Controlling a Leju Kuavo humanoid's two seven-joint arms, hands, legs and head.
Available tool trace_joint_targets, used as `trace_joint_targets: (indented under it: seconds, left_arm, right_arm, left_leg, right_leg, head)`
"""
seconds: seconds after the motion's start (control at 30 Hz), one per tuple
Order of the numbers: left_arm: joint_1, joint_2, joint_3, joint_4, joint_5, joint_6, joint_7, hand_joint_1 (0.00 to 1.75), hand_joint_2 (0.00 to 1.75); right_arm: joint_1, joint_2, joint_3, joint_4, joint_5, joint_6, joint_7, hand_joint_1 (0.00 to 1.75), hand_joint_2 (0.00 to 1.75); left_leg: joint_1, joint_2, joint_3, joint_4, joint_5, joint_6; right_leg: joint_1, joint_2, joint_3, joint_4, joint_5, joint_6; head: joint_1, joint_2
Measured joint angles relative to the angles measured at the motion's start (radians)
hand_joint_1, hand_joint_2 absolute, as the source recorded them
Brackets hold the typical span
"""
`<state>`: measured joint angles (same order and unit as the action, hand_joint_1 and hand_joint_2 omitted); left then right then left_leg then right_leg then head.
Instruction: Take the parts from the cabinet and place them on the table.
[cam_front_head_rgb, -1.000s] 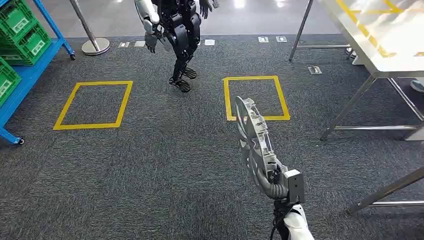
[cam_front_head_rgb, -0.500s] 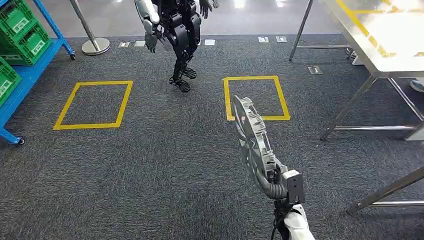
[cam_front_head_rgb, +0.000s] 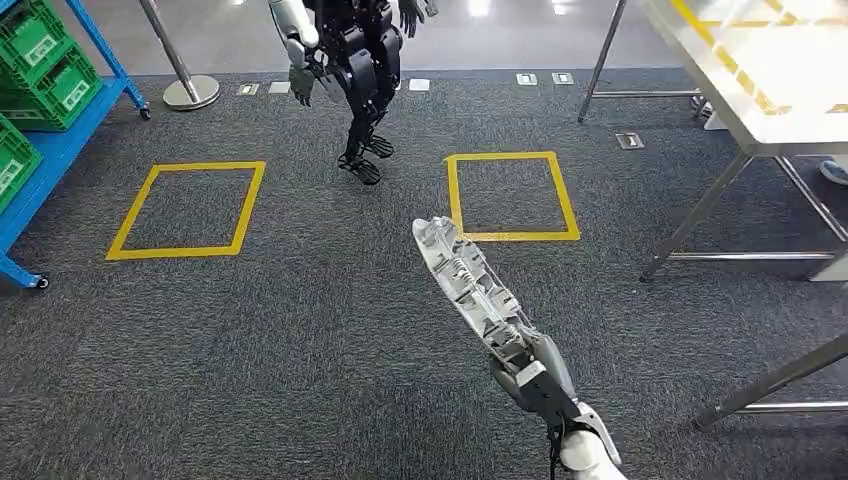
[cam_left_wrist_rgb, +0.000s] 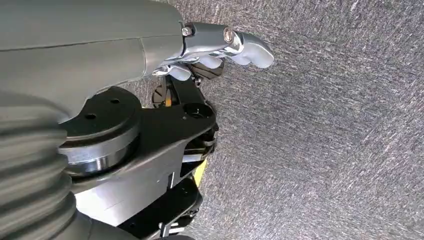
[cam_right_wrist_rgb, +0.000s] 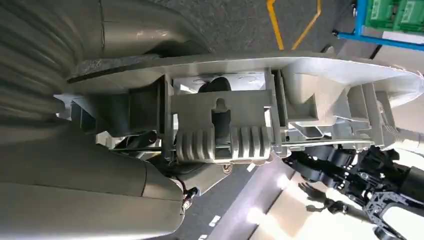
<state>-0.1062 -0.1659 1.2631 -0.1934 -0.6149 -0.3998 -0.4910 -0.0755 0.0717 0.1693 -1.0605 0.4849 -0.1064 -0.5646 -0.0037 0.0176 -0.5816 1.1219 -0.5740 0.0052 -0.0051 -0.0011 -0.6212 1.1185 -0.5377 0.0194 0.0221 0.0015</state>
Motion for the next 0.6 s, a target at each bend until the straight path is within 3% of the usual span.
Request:
trace_joint_targets:
  seconds: [0.17,0.4,0.6]
  left_arm:
    - [0.000,-0.001,0.000,0.000,0.000,0.000,0.000,0.00,1.75]
    - [-0.001,-0.008,0.000,0.000,-0.003,-0.003,0.001,0.00,1.75]
    - [0.000,-0.008,0.000,0.000,0.000,0.011,0.010,0.00,1.75]
  right_arm:
    - [0.014,-0.016,0.025,-0.029,0.105,-0.054,0.039,1.75,1.75]
    - [0.027,-0.016,0.020,-0.068,-0.087,0.070,0.022,1.75,1.75]
    - [0.014,-0.012,0.004,-0.074,-0.137,0.127,0.029,1.75,1.75]
  left_leg:
    - [0.000,0.000,0.000,0.000,0.000,0.000]
    - [0.000,0.000,0.000,0.001,0.000,0.000]
    - [0.000,0.000,-0.025,0.035,-0.010,0.001]
  right_leg:
    - [0.000,0.000,0.000,0.000,0.000,0.000]
    - [0.000,0.001,-0.001,0.002,0.000,0.000]
    - [0.000,0.000,-0.025,0.035,-0.009,0.000]
  head:
    - [0.000,0.000]
    - [0.000,0.000]
    - [0.000,0.000]
